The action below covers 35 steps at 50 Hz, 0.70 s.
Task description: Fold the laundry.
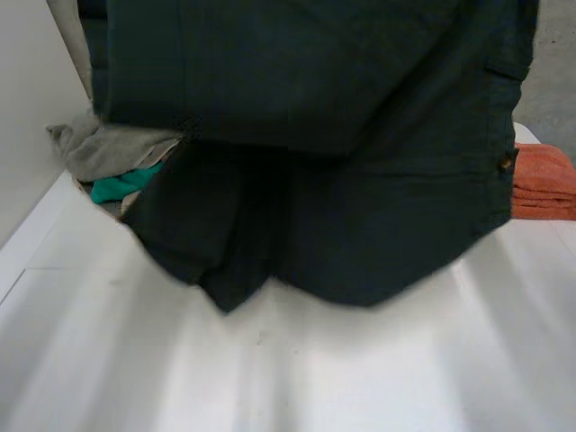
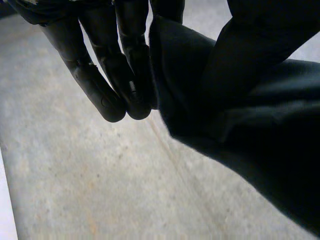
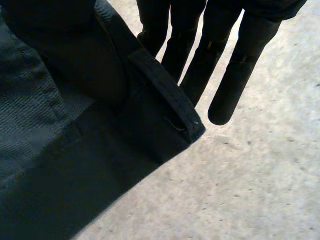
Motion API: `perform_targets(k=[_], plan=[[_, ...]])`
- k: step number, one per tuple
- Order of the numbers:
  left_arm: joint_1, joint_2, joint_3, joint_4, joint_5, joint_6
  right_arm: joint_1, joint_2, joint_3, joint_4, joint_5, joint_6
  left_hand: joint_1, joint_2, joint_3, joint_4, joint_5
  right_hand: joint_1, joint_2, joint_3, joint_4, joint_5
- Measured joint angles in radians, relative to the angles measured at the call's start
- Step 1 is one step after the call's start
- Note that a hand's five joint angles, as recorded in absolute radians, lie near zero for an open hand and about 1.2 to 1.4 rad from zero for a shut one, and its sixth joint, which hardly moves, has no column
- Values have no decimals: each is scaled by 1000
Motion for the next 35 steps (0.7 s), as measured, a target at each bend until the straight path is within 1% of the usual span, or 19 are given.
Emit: perform_targets(k=[3,8,11,13,15,17,18,20,25,26,27,28,29,30,31,32,33,35], plan=[[40,-119,56,-18,16,-9,59,91,-42,16,48,-53,0,0,0,0,0,0,0,0,0,11],[89,-282,75,-25,50,-32,127,211,-50,33,119,-144,0,0,0,0,0,0,0,0,0,12],[120,-401,68,-19,76,-49,168,291,-24,36,166,-207,0,0,0,0,0,0,0,0,0,12],[132,-448,65,-13,85,-54,181,318,-10,33,181,-229,0,0,0,0,0,0,0,0,0,12],[159,-557,64,6,102,-62,204,379,26,5,212,-269,0,0,0,0,0,0,0,0,0,12],[171,-607,71,17,107,-63,213,405,39,-19,224,-281,0,0,0,0,0,0,0,0,0,12],[186,-671,84,32,112,-63,223,444,58,-64,241,-295,0,0,0,0,0,0,0,0,0,12],[201,-739,108,48,114,-60,233,485,71,-120,255,-303,0,0,0,0,0,0,0,0,0,12],[232,-865,192,70,111,-45,255,600,67,-294,276,-314,0,0,0,0,0,0,0,0,0,12],[232,-865,192,70,111,-45,255,600,67,-294,276,-314,0,0,0,0,0,0,0,0,0,12],[240,-887,219,73,111,-40,260,626,56,-332,280,-317,0,0,0,0,0,0,0,0,0,12],[248,-901,246,76,112,-35,265,661,31,-383,289,-322,-22,-31,-30,-20,-14,-77,-92,-96,-95,-80],[252,-906,260,77,114,-33,266,676,16,-402,294,-325,-174,-180,-157,-161,-148,-135,-153,-155,-153,-140],[256,-910,277,79,116,-31,268,693,-4,-422,302,-328,-343,-329,-302,-308,-295,-380,-383,-376,-370,-365],[261,-911,296,80,120,-28,269,712,-29,-439,312,-331,-618,-541,-533,-544,-531,-565,-589,-574,-548,-554],[264,-910,311,81,123,-26,270,723,-46,-447,320,-333,-618,-541,-533,-544,-531,-683,-711,-692,-683,-678],[266,-906,320,80,124,-25,271,736,-74,-448,334,-336,-915,-848,-837,-857,-829,-824,-861,-851,-850,-849],[269,-892,333,72,121,-23,270,746,-113,-421,357,-339,-966,-960,-953,-970,-927,-897,-956,-958,-958,-937]])
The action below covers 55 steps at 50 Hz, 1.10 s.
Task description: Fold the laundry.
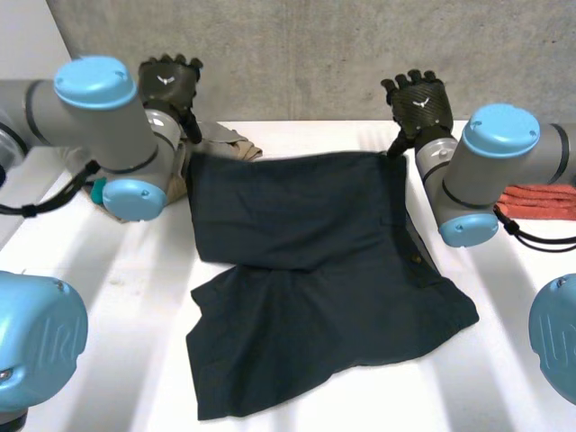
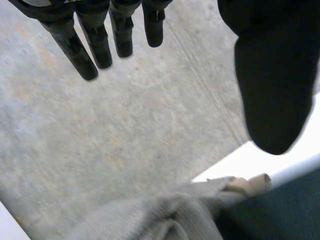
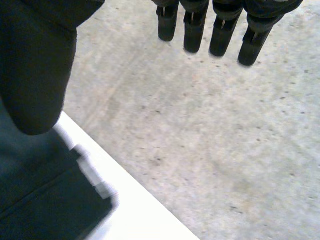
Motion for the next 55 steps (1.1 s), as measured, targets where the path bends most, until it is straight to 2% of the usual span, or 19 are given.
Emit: perform_targets(k=[4,8,14,17,18,22,23,24,26,27,32,35,38,39,40,44,55], plan=[[1,50,-19,-38,-20,1,-8,-22,-39,112,19,-5,0,-33,-29,-27,-16,-1,-12,-22,-27,-9],[-7,145,-115,-116,-49,3,-29,-106,-27,324,-17,-22,0,-33,-29,-27,-16,-1,-12,-22,-27,-9],[-58,357,-428,-217,-29,66,-80,-290,145,677,-189,-167,0,-33,-29,-27,-16,-1,-12,-22,-27,-9],[-92,469,-608,-232,-1,113,-112,-373,262,790,-261,-265,13,-23,-21,-18,-10,30,38,28,13,31],[-109,521,-690,-235,11,132,-132,-414,325,829,-292,-317,44,1,0,8,5,130,139,128,117,136],[-162,662,-914,-239,41,171,-193,-517,509,896,-369,-455,163,97,98,113,103,303,304,292,285,300],[-183,702,-981,-239,48,175,-213,-542,564,903,-390,-494,296,233,219,234,222,391,396,382,373,378],[-197,727,-1025,-240,50,176,-227,-557,600,907,-405,-519,296,233,219,234,222,467,472,456,447,450],[-230,775,-1116,-240,55,174,-258,-586,677,909,-439,-575,583,491,491,494,479,573,577,558,543,555],[-253,803,-1174,-241,56,170,-278,-601,724,909,-461,-609,641,556,556,562,547,605,609,592,585,592],[-309,835,-1326,-242,59,132,-349,-614,869,891,-553,-734,704,653,653,665,647,633,637,630,624,631],[-324,814,-1368,-242,61,104,-374,-598,917,870,-593,-774,633,589,596,605,592,624,629,620,613,623],[-334,769,-1389,-242,63,72,-391,-570,952,828,-630,-795,425,391,402,404,395,536,536,527,523,530],[-334,769,-1389,-242,63,72,-391,-570,952,828,-630,-795,425,391,402,404,395,536,536,527,523,530],[-337,741,-1391,-241,61,57,-398,-555,967,791,-649,-797,303,276,277,282,272,438,430,422,414,414],[-342,703,-1381,-227,41,37,-403,-527,992,685,-688,-774,156,111,109,110,99,357,334,332,318,306],[-380,701,-1355,-139,-69,39,-371,-507,1064,379,-737,-636,118,64,59,70,49,356,336,333,322,338]])
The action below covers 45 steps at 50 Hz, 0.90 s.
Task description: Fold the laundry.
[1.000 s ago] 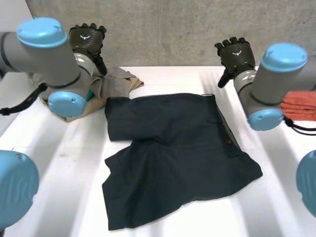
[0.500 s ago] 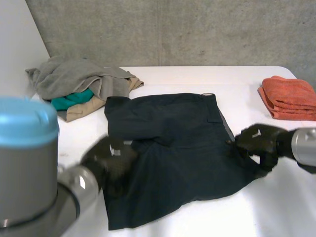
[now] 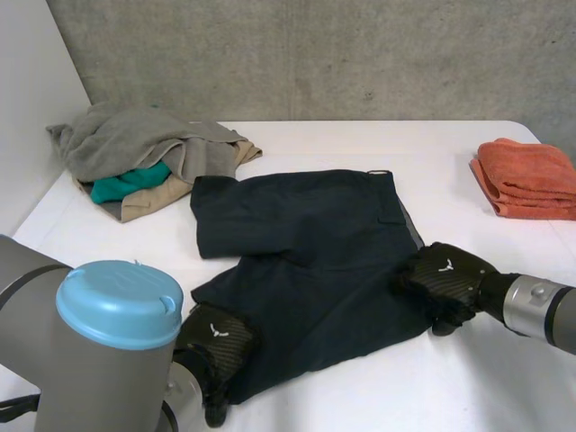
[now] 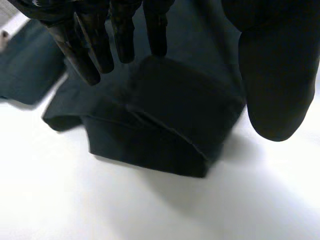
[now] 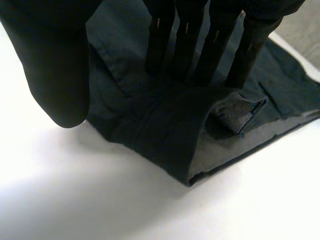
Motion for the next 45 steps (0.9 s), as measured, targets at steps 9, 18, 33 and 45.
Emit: perform_targets(k=[9,18,33,45], plan=[[-32,-73,38,117,-80,82,40,-2,20,-173,39,111,641,624,626,629,630,542,590,558,574,555],[-44,-59,43,154,-90,170,31,-65,10,-83,94,155,794,894,889,896,902,550,615,594,632,592],[-51,101,24,-262,60,174,-85,-172,-34,665,119,-350,794,894,889,897,902,553,615,625,636,630],[75,-31,226,-85,15,198,30,-100,-132,489,122,-64,817,896,892,897,902,386,415,426,435,425]])
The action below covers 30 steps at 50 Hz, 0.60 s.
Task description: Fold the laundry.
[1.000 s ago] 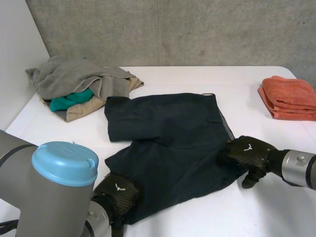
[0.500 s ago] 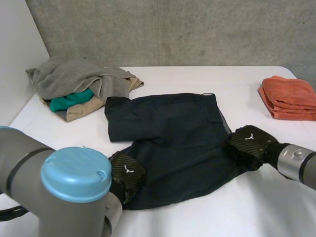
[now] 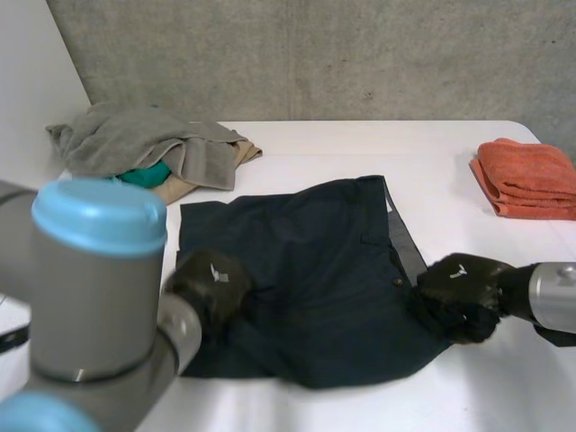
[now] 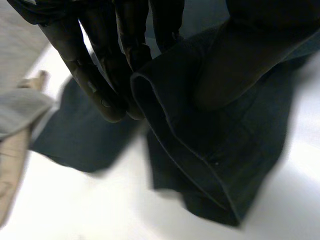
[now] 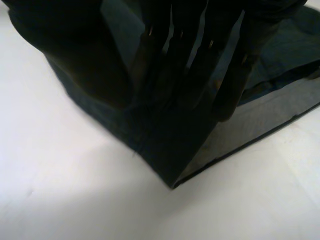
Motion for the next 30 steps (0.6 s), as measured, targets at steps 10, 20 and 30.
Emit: perform_targets(k=[10,20,30], plan=[[63,-95,117,15,2,-19,45,-53,28,-105,-4,89,0,0,0,0,0,-439,-462,-480,-491,-509],[77,-132,149,29,-39,-56,43,0,119,-324,-15,24,0,0,0,0,0,-382,-384,-403,-410,-403],[71,-107,133,4,-34,-108,34,53,172,-562,-8,116,0,0,0,2,0,123,178,188,199,187]])
